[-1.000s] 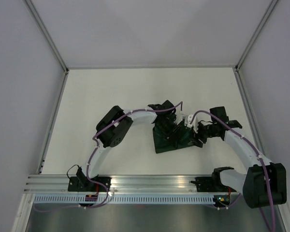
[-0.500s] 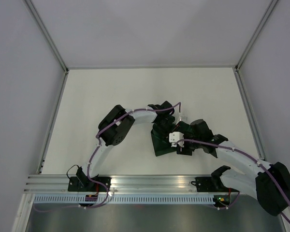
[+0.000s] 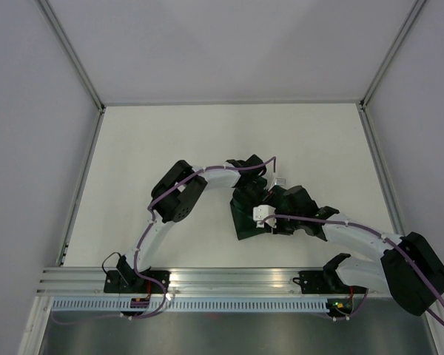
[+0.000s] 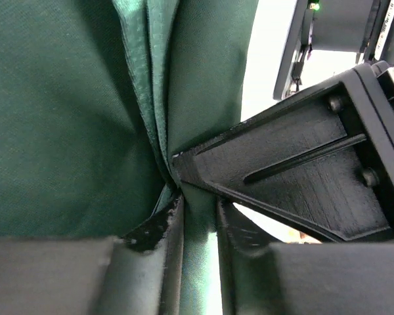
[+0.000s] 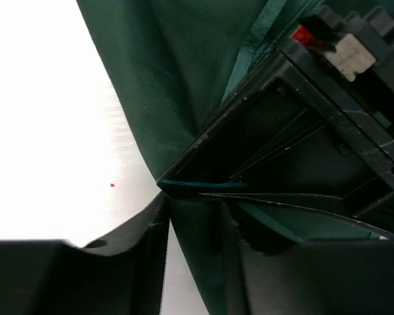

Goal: Fold the napkin, place the utensils inside, and roll it up
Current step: Roll the napkin with the utensil

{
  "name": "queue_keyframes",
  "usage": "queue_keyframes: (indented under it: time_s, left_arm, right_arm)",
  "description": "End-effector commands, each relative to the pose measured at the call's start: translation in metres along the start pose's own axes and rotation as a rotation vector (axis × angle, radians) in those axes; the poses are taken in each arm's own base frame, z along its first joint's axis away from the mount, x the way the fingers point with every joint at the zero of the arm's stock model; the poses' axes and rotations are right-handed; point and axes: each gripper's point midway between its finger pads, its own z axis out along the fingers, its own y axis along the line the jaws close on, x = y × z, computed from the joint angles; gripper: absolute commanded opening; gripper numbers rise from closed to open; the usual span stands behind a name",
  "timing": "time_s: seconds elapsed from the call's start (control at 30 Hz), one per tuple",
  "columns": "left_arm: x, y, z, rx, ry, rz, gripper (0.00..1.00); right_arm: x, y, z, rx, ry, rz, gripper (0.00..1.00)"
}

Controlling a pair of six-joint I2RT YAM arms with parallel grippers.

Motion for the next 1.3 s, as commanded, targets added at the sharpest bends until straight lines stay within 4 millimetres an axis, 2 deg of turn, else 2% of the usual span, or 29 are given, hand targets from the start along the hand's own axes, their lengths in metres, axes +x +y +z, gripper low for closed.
queue_keyframes:
  time_s: [0.0,0.03,0.07,0.1,0.17,0.3,0.4,0.43,0.63,0.73,0.87,0.97,1.17,1.27]
  left_arm:
    - [0.014,0.039,0.004,-0.173,0.014,-0.067,0.32]
    - [0.013,0.037,0.003,-0.172,0.008,-0.06,0.37]
    - [0.014,0.037,0.004,-0.17,0.006,-0.055,0.74]
    - [0.008,0.033,0.001,-0.169,-0.016,-0.029,0.99]
    - [0.008,0.03,0.0,-0.168,-0.031,-0.028,1.0]
    - [-0.006,0.021,-0.007,-0.188,-0.097,0.006,1.0]
    - [-0.009,0.022,-0.012,-0.233,-0.132,-0.002,1.0]
    - [-0.016,0.018,-0.017,-0.245,-0.165,0.022,1.0]
    - [-0.027,0.014,-0.04,-0.334,-0.283,0.014,1.0]
    - [-0.028,0.028,-0.052,-0.429,-0.305,-0.004,1.0]
    - [-0.026,0.053,-0.082,-0.585,-0.363,-0.062,1.0]
    - [-0.026,0.063,-0.099,-0.664,-0.404,-0.084,1.0]
    - [-0.029,0.076,-0.136,-0.762,-0.501,-0.16,1.0]
    - [-0.033,0.076,-0.152,-0.832,-0.535,-0.148,1.0]
  right_arm:
    - [0.002,0.001,0.006,-0.015,0.01,0.015,0.35]
    - [0.004,0.002,0.007,-0.021,0.014,0.017,0.33]
    - [0.005,0.004,0.008,-0.031,0.018,0.019,0.31]
    - [0.006,0.006,0.009,-0.042,0.017,0.022,0.28]
    - [0.007,0.009,0.01,-0.057,0.021,0.023,0.25]
    - [0.01,0.013,0.012,-0.08,0.032,0.024,0.21]
    - [0.01,0.015,0.012,-0.095,0.032,0.023,0.2]
    - [0.008,0.014,0.012,-0.097,0.027,0.021,0.19]
    - [0.006,0.016,0.013,-0.127,0.024,0.034,0.18]
    - [0.004,0.014,0.013,-0.124,0.022,0.028,0.17]
    - [0.005,0.013,0.014,-0.121,0.026,0.024,0.17]
    - [0.008,0.015,0.014,-0.123,0.03,0.019,0.17]
    - [0.008,0.014,0.015,-0.121,0.033,0.015,0.15]
    - [0.01,0.016,0.016,-0.121,0.035,0.014,0.15]
